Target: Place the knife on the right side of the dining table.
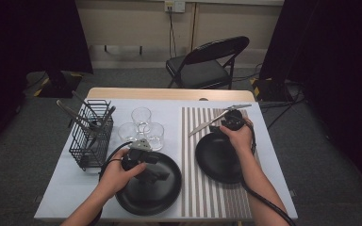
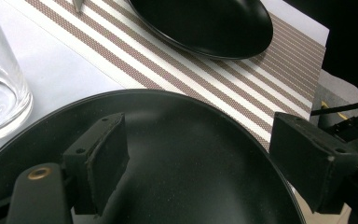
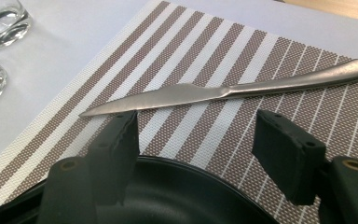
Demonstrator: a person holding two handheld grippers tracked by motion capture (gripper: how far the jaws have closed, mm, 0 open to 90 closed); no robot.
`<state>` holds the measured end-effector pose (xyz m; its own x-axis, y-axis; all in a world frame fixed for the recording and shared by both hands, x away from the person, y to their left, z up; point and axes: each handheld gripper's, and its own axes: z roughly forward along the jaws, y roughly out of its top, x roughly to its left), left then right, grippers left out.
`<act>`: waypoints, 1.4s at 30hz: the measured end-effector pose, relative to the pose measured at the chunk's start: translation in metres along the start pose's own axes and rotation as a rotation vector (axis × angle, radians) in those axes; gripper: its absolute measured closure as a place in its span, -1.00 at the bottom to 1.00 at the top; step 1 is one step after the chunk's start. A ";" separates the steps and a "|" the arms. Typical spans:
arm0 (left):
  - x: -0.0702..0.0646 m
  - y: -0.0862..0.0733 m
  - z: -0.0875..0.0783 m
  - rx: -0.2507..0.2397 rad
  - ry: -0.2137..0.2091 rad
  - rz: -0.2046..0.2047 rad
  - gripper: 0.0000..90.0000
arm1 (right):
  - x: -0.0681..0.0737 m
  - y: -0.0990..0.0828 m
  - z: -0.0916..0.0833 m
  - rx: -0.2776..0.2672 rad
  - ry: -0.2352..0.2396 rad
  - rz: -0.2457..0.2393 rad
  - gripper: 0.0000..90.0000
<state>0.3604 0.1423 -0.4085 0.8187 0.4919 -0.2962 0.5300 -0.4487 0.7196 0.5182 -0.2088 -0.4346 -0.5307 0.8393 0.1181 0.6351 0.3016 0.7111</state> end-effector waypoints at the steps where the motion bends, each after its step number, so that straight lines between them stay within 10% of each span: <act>1: 0.000 -0.001 -0.001 0.008 0.010 0.006 -0.57 | -0.001 0.001 0.002 0.004 -0.002 0.002 -0.30; 42: 0.005 -0.015 -0.014 -0.005 0.015 -0.018 -0.57 | -0.011 0.034 0.048 0.033 -0.025 -0.063 0.12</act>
<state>0.3532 0.1617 -0.4113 0.8054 0.5112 -0.3001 0.5438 -0.4357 0.7172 0.5724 -0.1857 -0.4451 -0.5564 0.8290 0.0562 0.6191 0.3685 0.6934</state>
